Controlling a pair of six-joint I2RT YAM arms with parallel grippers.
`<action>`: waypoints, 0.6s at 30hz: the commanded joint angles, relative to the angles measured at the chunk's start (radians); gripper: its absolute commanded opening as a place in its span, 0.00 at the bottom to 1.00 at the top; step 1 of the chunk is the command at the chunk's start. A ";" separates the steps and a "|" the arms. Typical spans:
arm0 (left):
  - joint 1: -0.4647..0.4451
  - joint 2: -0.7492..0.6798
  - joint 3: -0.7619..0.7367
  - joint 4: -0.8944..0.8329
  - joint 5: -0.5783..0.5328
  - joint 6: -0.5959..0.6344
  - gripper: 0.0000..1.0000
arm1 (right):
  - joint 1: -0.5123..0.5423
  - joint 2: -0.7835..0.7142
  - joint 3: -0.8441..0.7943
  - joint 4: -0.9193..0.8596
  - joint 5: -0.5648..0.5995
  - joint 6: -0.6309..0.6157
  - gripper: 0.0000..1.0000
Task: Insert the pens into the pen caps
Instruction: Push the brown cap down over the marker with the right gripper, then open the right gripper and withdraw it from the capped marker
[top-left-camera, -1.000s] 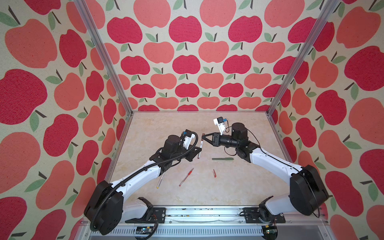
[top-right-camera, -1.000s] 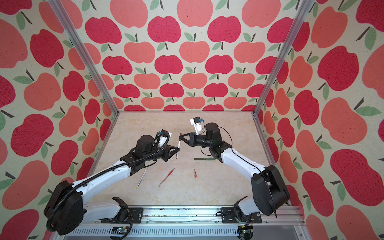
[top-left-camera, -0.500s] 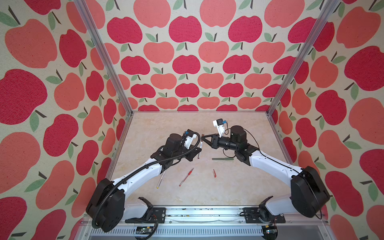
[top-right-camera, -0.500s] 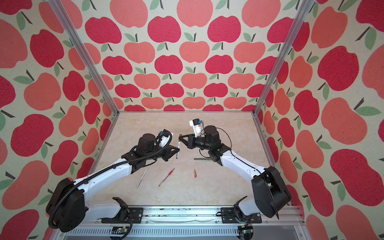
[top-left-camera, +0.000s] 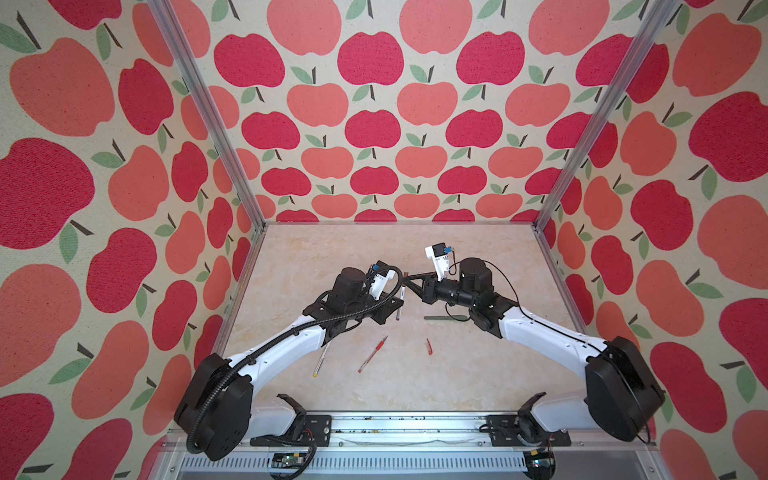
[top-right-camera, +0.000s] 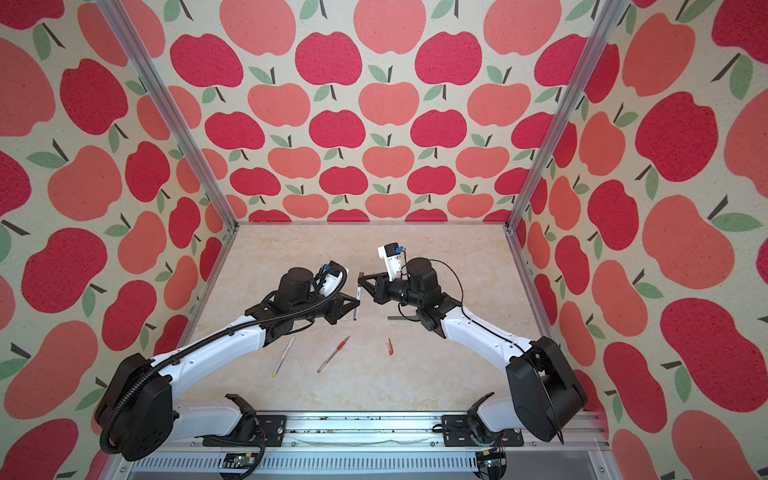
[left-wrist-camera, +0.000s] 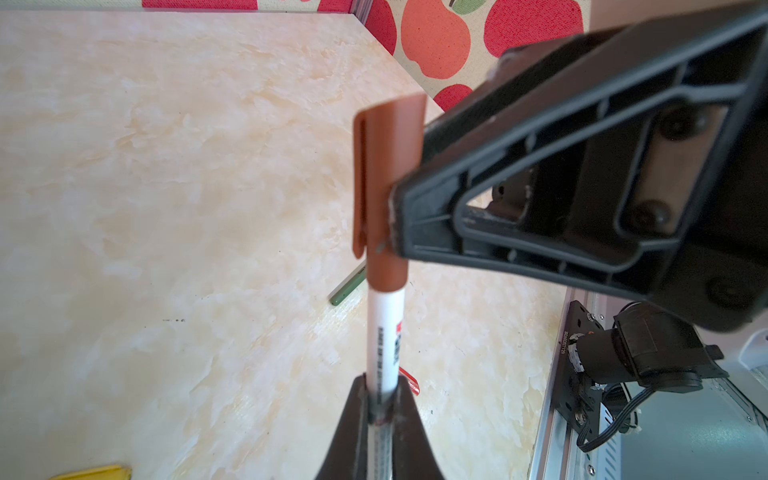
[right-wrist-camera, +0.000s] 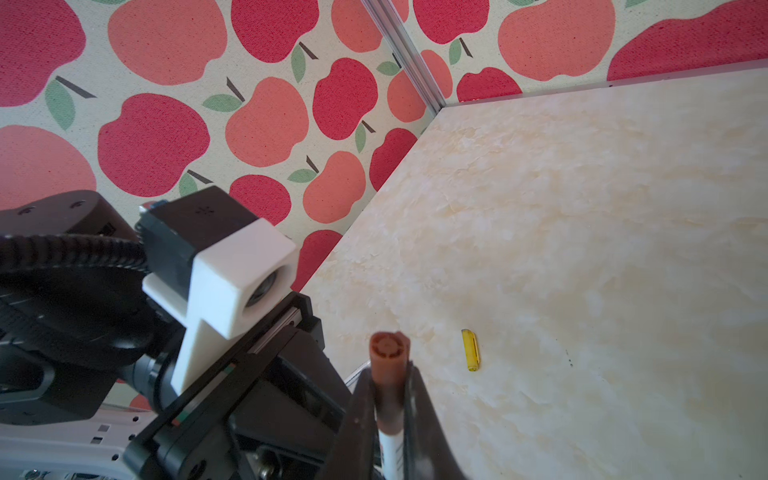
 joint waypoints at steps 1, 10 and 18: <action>0.025 0.003 0.088 0.235 -0.089 -0.009 0.00 | 0.060 -0.034 -0.037 -0.179 -0.110 -0.038 0.13; -0.027 -0.008 0.002 0.220 -0.051 -0.018 0.00 | 0.044 -0.086 0.001 -0.155 -0.013 -0.065 0.21; -0.040 -0.039 -0.035 0.184 -0.064 -0.012 0.00 | -0.009 -0.217 0.002 -0.158 0.038 -0.062 0.36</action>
